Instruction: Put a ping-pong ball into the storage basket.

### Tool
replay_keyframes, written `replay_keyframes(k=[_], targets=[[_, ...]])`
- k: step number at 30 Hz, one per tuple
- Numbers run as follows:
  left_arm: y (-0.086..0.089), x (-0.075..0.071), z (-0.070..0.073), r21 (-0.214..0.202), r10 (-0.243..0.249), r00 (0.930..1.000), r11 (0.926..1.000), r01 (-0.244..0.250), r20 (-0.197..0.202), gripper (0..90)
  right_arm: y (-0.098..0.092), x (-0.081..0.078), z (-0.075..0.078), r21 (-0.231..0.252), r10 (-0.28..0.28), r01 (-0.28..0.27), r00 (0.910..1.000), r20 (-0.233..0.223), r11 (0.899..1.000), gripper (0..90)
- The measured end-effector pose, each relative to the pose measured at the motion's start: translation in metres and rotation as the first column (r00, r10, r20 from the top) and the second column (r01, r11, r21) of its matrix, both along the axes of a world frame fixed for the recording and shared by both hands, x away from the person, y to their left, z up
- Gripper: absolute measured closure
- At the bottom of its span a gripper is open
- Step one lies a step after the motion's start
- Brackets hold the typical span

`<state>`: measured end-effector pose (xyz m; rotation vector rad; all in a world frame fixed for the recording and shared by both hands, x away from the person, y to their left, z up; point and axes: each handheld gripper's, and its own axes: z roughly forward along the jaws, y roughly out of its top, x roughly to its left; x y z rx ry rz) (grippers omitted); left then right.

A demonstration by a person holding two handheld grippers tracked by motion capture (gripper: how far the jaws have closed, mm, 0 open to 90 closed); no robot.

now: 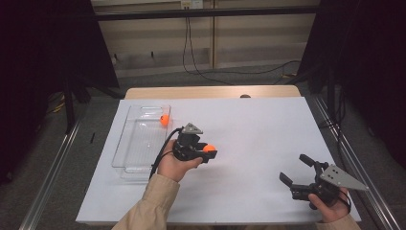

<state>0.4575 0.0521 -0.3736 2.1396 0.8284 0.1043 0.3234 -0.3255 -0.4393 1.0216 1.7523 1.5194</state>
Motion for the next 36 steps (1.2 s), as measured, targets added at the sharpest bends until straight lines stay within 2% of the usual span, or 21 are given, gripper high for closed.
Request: replay_keyframes(k=[6,10,11,12,14,17,19,22,29,30,33,34,36], targets=[[0.001,0.0,0.001,-0.008,0.007,1.0,0.9999,-0.007,0.006,51.1,0.0,0.0,0.0,-0.002,-0.001,0.001,1.0,0.0,1.0,2.8],[0.004,0.001,0.002,0.005,0.002,1.0,1.0,-0.002,0.005,51.1,-0.001,0.0,0.0,-0.006,-0.001,0.001,1.0,0.001,1.0,2.8],[0.003,0.001,0.002,-0.011,0.01,0.9999,0.9999,-0.01,0.005,51.1,-0.001,0.0,0.0,-0.007,-0.001,0.001,1.0,0.002,1.0,2.9],[0.004,0.001,0.003,0.007,0.003,1.0,1.0,-0.003,0.004,51.1,-0.001,0.0,0.0,-0.006,-0.001,0.001,1.0,0.002,1.0,2.9],[0.005,0.001,0.003,-0.005,0.011,0.9999,0.9999,-0.011,0.004,51.1,-0.001,0.0,0.0,-0.006,-0.001,0.001,1.0,0.001,1.0,2.8],[0.006,0.002,0.004,0.001,0.01,0.9999,0.9999,-0.01,0.013,51.1,-0.001,0.0,0.0,-0.006,-0.001,0.001,1.0,0.001,1.0,2.9],[0.007,0.001,0.004,-0.014,0.014,0.9999,0.9998,-0.014,0.007,51.1,-0.001,0.0,0.0,-0.007,-0.002,0.002,1.0,0.001,1.0,2.8],[0.009,0.002,0.005,0.0,0.017,0.9998,0.9999,-0.017,0.011,51.1,-0.001,-0.001,0.0,-0.007,0.0,0.0,1.0,0.0,1.0,2.8],[0.013,0.003,0.007,-0.017,0.022,0.9997,0.9996,-0.022,0.013,51.1,-0.001,-0.001,0.0,-0.003,0.0,0.0,1.0,0.0,1.0,2.8],[0.015,0.003,0.008,0.003,0.023,0.9996,0.9997,-0.023,0.017,51.1,-0.001,-0.001,0.0,-0.003,-0.001,0.001,1.0,-0.001,1.0,2.8],[0.015,0.002,0.008,-0.016,0.041,0.9991,0.999,-0.041,0.013,51.1,-0.001,-0.001,0.0,-0.003,-0.001,0.001,1.0,-0.002,1.0,2.8],[0.017,0.003,0.008,-0.001,0.031,0.9993,0.9995,-0.031,0.018,51.1,-0.001,-0.001,0.0,-0.003,0.001,-0.001,1.0,-0.002,1.0,2.8],[0.017,0.002,0.008,-0.011,0.048,0.9987,0.9988,-0.048,0.014,51.1,0.0,-0.001,0.001,0.003,-0.003,0.003,1.0,-0.003,1.0,2.8]])
